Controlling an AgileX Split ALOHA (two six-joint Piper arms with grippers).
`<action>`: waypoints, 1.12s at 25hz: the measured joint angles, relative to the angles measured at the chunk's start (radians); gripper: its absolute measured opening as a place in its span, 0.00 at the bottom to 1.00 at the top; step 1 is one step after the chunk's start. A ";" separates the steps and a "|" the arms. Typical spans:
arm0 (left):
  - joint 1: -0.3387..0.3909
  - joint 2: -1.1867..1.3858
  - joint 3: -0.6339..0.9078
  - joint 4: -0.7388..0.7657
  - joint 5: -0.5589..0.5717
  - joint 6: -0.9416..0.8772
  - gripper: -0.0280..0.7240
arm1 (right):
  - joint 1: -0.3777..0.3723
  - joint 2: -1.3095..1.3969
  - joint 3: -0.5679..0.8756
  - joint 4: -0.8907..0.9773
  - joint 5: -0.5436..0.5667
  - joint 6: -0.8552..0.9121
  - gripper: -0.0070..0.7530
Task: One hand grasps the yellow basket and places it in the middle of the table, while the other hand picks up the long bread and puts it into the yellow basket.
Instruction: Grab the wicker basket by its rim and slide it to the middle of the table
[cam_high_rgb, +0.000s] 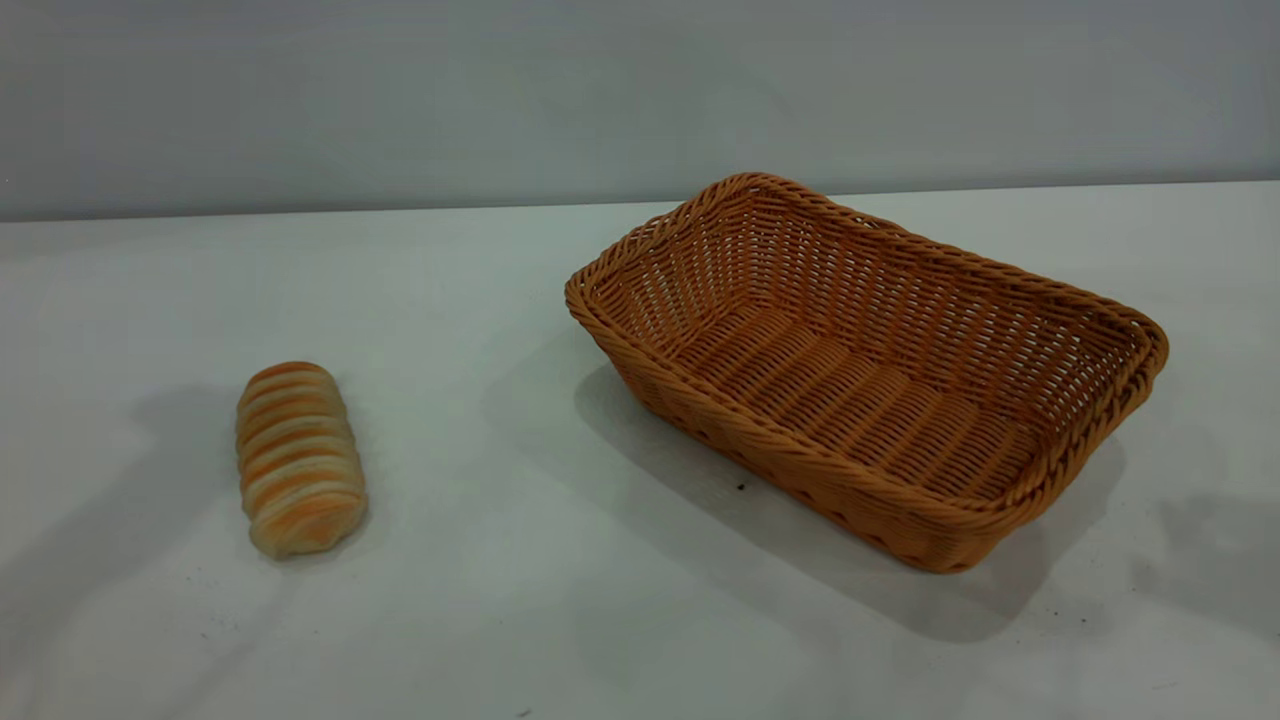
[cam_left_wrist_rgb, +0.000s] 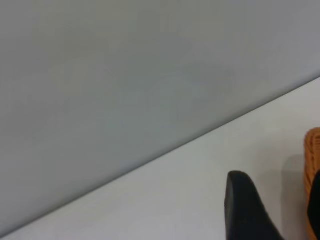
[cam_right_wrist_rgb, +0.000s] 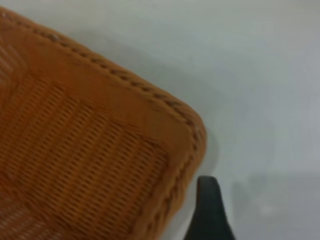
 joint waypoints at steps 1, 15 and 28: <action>0.000 0.024 -0.020 0.000 0.000 0.007 0.55 | 0.000 0.014 -0.019 0.026 0.015 0.002 0.76; 0.000 0.311 -0.279 0.001 0.091 0.039 0.55 | 0.085 0.275 -0.150 0.236 0.129 0.005 0.77; 0.000 0.390 -0.284 0.002 0.088 0.038 0.55 | 0.089 0.366 -0.156 0.260 0.182 -0.010 0.78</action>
